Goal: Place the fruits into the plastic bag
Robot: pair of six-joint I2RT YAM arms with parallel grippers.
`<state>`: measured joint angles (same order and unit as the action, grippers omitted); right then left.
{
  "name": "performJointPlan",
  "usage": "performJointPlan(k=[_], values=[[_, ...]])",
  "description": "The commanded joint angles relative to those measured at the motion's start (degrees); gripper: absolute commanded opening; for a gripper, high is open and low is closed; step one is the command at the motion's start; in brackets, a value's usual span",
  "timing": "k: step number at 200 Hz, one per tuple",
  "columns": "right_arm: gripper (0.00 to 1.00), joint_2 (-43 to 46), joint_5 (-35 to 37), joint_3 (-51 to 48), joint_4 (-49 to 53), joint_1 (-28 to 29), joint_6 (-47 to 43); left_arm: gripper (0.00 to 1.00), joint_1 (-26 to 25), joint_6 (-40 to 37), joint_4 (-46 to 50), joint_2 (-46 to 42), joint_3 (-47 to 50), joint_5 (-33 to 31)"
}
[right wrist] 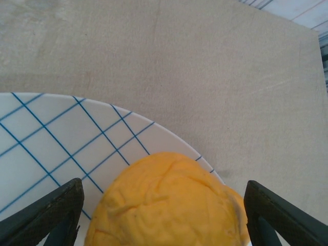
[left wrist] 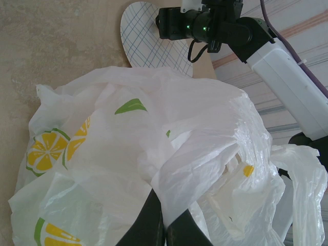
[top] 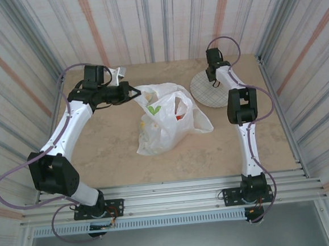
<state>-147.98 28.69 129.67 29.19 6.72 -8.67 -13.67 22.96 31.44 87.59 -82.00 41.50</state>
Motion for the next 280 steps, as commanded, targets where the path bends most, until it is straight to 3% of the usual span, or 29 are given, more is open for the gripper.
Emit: performJointPlan(k=[1,73,128,153,176,212,280], values=[[0.76,-0.7,0.9,2.0,1.9,-0.4,-1.5,0.0,-0.3,-0.7,0.7,0.5,-0.4,0.4],[0.6,4.3,-1.5,-1.4,4.1,-0.4,1.3,0.0,-0.3,-0.8,0.9,0.1,-0.4,0.4],[0.55,17.5,-8.6,-12.4,5.0,0.7,9.1,0.0,-0.3,-0.6,0.9,-0.2,-0.5,0.8],[0.54,27.9,-13.2,-21.5,5.3,2.3,14.1,0.0,-0.4,-0.5,0.8,-0.2,-0.5,1.0],[0.54,41.6,-17.9,-36.9,2.5,4.9,18.7,0.0,-1.1,-0.7,0.8,0.0,-0.4,1.2],[0.54,63.9,-31.7,-56.3,-1.2,6.5,27.3,0.0,-2.5,-1.3,0.7,0.3,-0.6,1.6],[0.53,93.9,-43.5,-70.4,9.0,8.7,34.9,0.0,-3.2,-2.4,0.6,0.3,-0.5,1.9]])
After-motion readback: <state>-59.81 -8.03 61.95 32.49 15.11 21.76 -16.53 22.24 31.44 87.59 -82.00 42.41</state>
